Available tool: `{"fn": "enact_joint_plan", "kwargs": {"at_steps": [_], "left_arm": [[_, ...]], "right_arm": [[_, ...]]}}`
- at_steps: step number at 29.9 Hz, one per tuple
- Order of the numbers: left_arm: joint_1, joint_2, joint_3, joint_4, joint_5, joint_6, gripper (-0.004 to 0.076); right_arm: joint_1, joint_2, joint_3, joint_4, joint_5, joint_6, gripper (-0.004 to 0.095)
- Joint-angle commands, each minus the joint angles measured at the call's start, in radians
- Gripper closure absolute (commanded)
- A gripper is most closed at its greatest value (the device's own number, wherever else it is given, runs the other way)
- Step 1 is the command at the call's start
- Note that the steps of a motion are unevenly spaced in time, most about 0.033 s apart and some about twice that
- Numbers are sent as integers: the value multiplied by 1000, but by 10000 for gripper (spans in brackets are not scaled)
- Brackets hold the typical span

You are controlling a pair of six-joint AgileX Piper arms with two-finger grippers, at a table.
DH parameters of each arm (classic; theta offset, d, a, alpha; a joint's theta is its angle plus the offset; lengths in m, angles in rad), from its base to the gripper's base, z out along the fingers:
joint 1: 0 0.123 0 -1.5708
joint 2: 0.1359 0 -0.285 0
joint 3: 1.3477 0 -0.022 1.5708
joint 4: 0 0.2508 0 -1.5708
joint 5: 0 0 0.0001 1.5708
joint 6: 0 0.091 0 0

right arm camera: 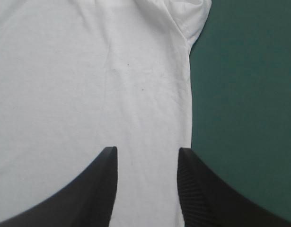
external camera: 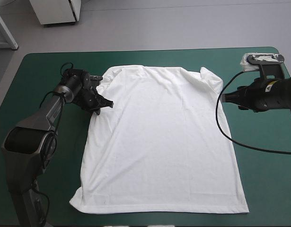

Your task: Fold the cloth

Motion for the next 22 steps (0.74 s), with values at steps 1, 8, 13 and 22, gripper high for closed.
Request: {"fn": "enact_joint_plan", "kwargs": {"at_steps": [1, 8, 13, 22], "left_arm": [[-1, -38, -21, 49, -10, -9, 730], [-1, -38, -21, 50, -10, -9, 733], [-1, -38, -23, 39, -12, -9, 733], [-1, -38, -23, -11, -31, -9, 733]], "right_arm": [[-1, 1, -31, -1, -50, -11, 519], [-3, 155, -31, -73, -123, 36, 489], [-45, 322, -61, -3, -150, 30, 420], [-71, 599, -270, 6, -125, 1, 418]]}}
